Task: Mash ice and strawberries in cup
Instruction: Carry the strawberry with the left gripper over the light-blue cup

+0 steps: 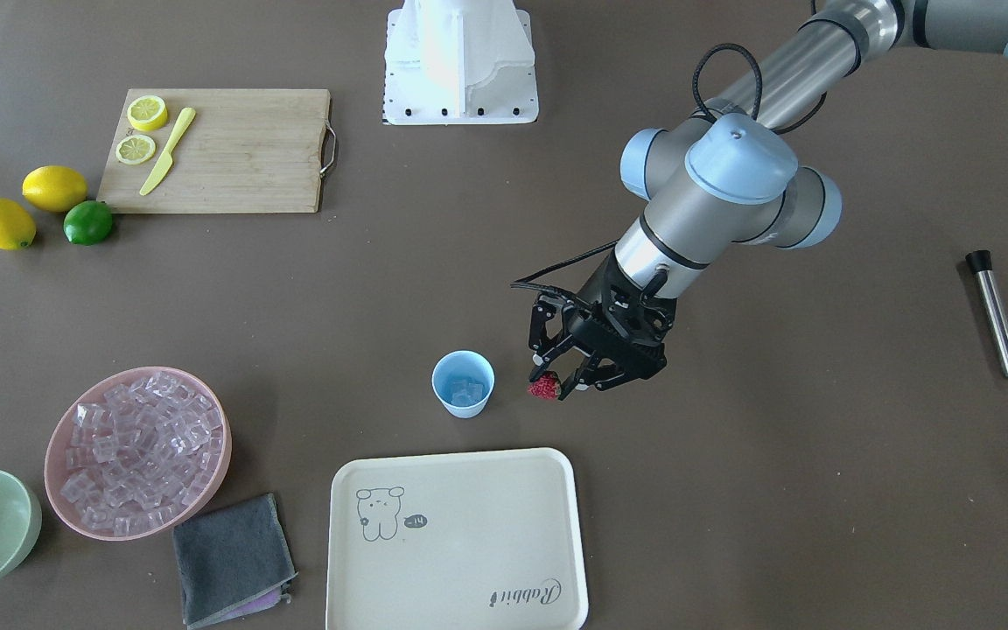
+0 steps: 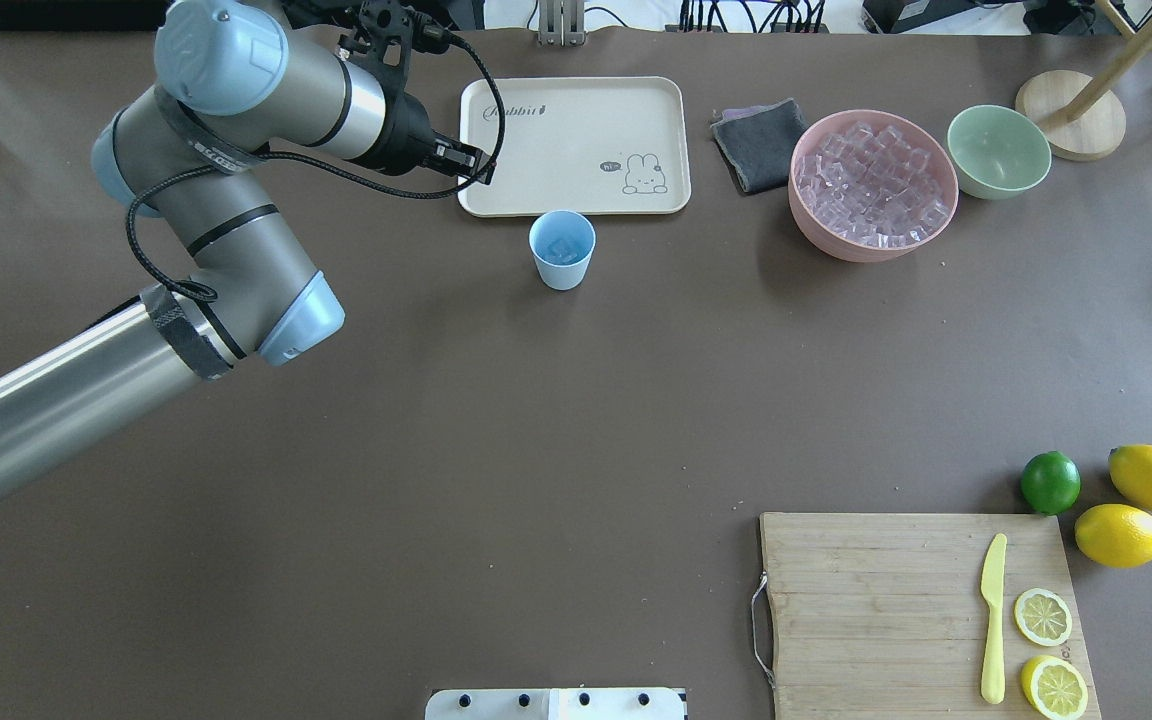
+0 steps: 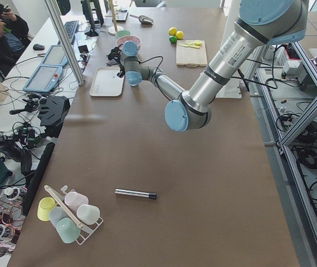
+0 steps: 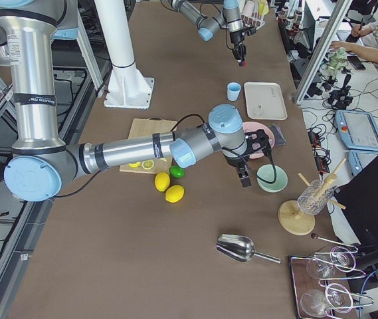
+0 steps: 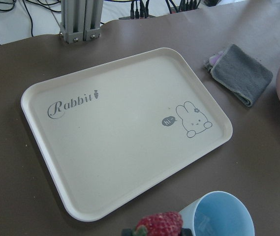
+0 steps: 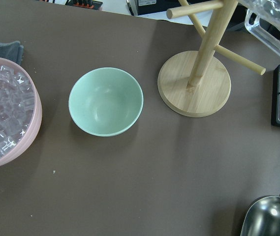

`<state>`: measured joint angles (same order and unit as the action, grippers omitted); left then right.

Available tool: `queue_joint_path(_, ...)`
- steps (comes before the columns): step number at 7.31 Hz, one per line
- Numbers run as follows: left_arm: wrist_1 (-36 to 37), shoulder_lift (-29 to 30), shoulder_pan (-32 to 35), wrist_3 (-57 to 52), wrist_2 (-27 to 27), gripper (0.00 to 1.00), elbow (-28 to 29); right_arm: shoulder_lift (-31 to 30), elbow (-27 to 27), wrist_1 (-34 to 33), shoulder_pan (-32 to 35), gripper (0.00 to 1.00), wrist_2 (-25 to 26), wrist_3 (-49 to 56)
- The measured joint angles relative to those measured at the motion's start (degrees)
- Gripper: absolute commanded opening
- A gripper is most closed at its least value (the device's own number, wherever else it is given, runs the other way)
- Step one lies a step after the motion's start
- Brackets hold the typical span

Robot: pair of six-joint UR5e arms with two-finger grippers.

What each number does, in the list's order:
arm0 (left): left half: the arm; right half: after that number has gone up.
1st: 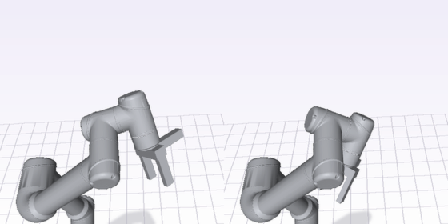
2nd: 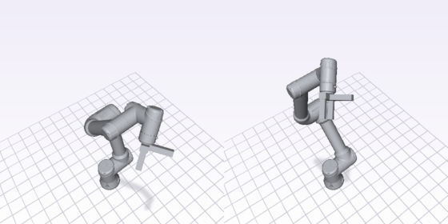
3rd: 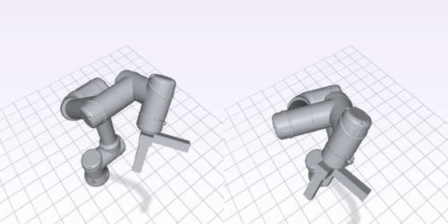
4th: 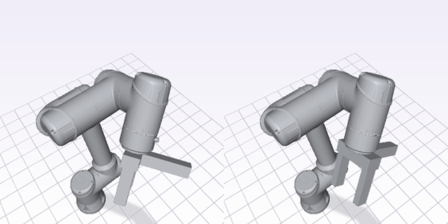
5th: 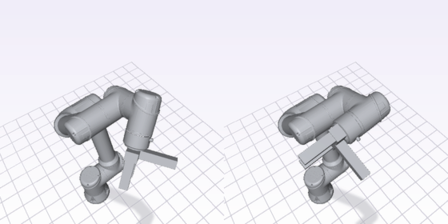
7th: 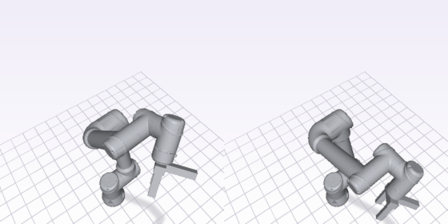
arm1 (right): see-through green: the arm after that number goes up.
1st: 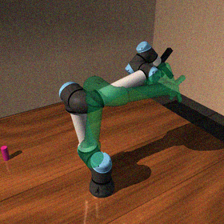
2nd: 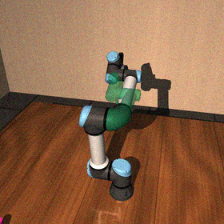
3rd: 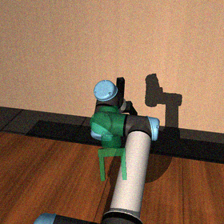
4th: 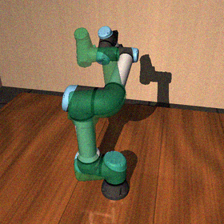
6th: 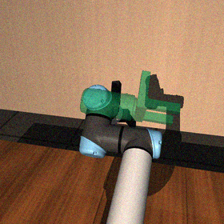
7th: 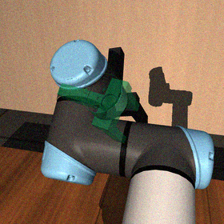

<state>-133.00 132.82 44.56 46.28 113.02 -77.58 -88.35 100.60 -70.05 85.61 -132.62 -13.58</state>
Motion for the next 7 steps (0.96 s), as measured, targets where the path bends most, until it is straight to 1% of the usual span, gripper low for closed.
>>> queue_joint_path(3, -4.88, 0.69, -6.17, 3.25, -8.7, 0.0, 1.85, -0.1, 0.07, 0.04, 0.01, 1.0, 0.25, 0.04)
queue_joint_path(5, -6.88, 1.89, -7.95, 3.62, -11.22, 0.0, 4.32, -0.56, 0.27, 0.21, 0.1, 1.0, 0.32, 0.05)
queue_joint_path(7, -7.19, 3.24, -9.17, 3.69, -13.08, 0.0, 5.48, -1.0, 0.35, 0.3, 0.26, 1.0, 0.34, 0.05)
